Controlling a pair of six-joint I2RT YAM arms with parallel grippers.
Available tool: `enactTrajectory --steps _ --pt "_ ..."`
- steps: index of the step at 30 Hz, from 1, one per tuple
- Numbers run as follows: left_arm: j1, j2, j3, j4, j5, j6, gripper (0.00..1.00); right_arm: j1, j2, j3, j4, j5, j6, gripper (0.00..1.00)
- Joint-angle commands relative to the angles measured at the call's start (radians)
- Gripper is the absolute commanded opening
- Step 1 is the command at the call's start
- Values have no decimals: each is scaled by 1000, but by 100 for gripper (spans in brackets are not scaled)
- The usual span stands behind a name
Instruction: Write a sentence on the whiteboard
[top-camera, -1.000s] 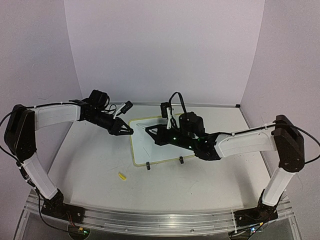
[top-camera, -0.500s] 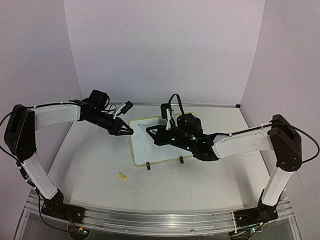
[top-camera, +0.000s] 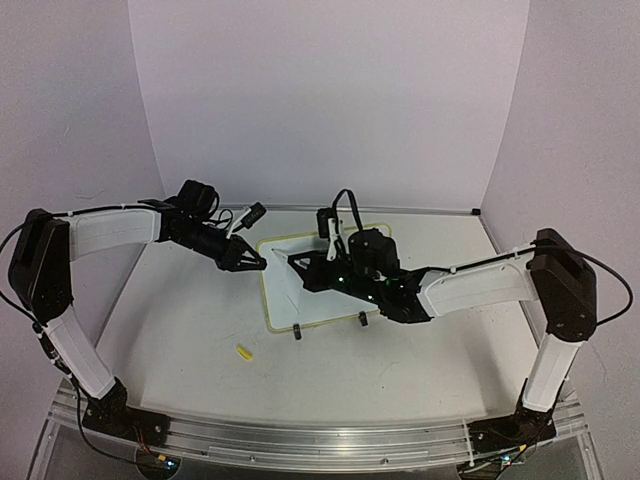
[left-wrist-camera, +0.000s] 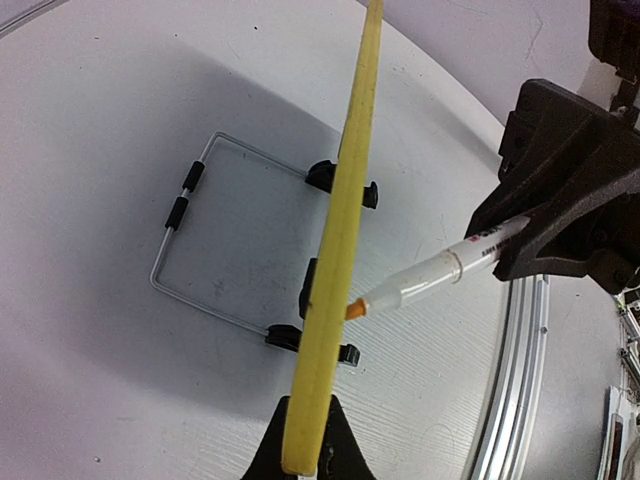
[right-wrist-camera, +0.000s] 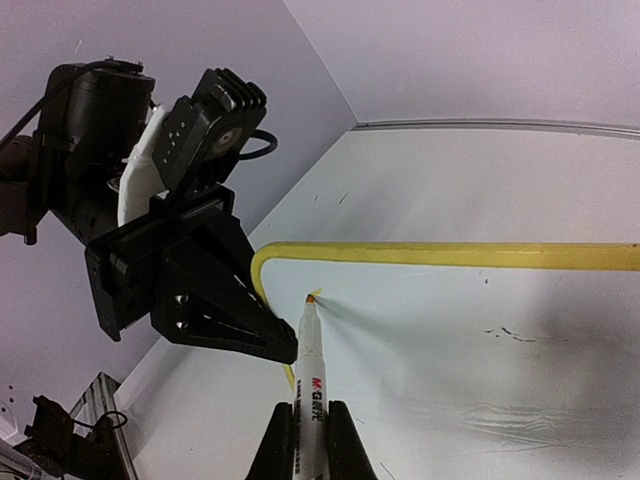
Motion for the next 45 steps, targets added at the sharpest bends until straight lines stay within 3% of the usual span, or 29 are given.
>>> enactTrajectory --steps 1,25,45 --pt "12 -20 -5 -11 -88 5 0 -4 27 43 28 -21 -17 0" --pt "12 -28 -4 -14 -94 8 0 -3 31 -39 25 -63 21 0" --pt "12 -34 -4 -18 -100 10 0 -2 -30 -74 28 9 18 0"
